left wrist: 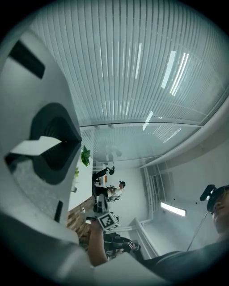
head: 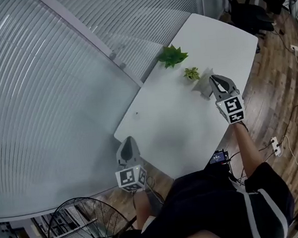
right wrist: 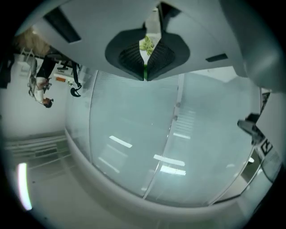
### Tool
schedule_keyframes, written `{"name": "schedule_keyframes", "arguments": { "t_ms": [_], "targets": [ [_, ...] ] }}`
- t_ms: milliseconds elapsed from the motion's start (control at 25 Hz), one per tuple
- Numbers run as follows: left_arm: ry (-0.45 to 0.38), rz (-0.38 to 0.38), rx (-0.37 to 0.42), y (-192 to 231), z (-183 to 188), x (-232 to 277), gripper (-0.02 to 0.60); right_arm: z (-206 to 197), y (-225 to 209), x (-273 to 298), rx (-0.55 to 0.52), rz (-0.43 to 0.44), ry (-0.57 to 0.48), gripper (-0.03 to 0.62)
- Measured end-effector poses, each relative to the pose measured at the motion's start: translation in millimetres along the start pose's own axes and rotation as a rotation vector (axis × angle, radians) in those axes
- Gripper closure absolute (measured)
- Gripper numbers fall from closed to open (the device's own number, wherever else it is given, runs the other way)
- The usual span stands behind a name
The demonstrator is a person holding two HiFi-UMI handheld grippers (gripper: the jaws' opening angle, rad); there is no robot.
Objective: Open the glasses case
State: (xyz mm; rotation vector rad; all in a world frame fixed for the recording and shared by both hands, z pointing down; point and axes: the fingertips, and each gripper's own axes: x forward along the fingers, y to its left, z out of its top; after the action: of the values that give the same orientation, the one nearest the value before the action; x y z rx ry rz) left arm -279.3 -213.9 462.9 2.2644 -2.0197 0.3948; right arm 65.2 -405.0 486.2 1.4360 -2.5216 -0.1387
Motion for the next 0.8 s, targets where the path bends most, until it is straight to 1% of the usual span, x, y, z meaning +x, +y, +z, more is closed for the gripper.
{"name": "schedule_keyframes", "arguments": {
  "t_ms": [80,120,200,320,440,600,800],
  "targets": [
    [-0.024,-0.018,0.007,-6,7,-1,0.583,32,1,-38,0.085,-0.025,-0.088,0.56],
    [-0.035,-0.026,0.01,-10,11,-2,0.583,44,4,-55,0.109,-0.035,-0.119,0.56],
    [-0.057,-0.046,0.011,-19,19,-5,0.583,57,9,-89,0.12,-0.06,-0.149,0.569],
    [-0.082,-0.077,0.013,-35,27,-11,0.583,62,18,-127,0.118,-0.072,-0.154,0.58],
    [-0.11,-0.11,0.02,-53,34,-18,0.583,55,26,-153,0.188,-0.056,-0.145,0.582],
    [-0.13,-0.152,0.029,-72,37,-25,0.583,47,37,-176,0.205,-0.059,-0.124,0.582],
    [-0.145,-0.163,0.027,-81,40,-33,0.583,54,47,-193,0.201,-0.072,-0.129,0.582]
  ]
}}
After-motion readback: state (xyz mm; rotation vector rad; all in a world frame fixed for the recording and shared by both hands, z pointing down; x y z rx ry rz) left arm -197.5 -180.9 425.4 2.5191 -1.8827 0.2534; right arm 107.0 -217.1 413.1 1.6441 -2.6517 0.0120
